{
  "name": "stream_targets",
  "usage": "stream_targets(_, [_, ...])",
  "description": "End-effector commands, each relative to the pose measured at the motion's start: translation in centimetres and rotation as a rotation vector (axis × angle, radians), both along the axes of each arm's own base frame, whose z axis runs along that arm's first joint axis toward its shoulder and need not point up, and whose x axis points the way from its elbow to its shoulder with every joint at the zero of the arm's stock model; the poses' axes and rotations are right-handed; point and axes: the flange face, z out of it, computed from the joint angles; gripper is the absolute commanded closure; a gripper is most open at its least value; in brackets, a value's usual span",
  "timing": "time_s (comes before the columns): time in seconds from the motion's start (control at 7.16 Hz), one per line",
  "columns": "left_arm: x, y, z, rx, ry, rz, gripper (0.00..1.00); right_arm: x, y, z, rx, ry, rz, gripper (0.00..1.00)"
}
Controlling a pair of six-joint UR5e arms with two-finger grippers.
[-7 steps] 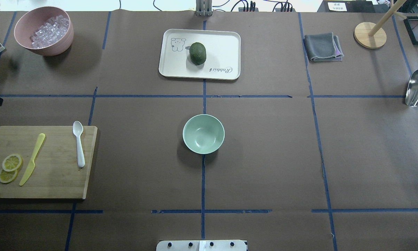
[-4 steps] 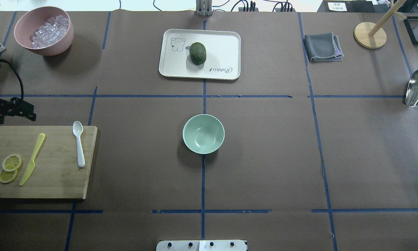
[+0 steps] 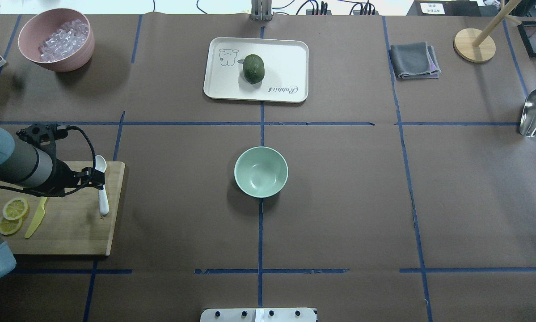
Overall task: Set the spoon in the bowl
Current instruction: 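Move the left gripper over the white spoon on the cutting board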
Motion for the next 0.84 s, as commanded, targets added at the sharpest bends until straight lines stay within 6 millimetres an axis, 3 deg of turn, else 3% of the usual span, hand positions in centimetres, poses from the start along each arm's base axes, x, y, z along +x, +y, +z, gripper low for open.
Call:
stream_targets(0.0, [3.2, -2.0, 0.5, -0.003, -0.010, 0.006, 0.00, 0.0, 0.1, 0.0, -0.001, 0.001, 0.000, 0.00])
stream_targets(0.28, [3.9, -2.6, 2.0, 0.010, 0.003, 0.008, 0.00, 0.0, 0.0, 0.0, 0.001, 0.002, 0.000, 0.00])
stream_targets(0.56, [3.5, -2.3, 0.8, 0.009, 0.038, 0.019, 0.21, 0.0, 0.1, -0.3, 0.008, 0.002, -0.001, 0.00])
stream_targets(0.7, [3.5, -2.1, 0.4, 0.005, 0.048, 0.025, 0.21, 0.0, 0.1, -0.3, 0.008, 0.002, -0.001, 0.00])
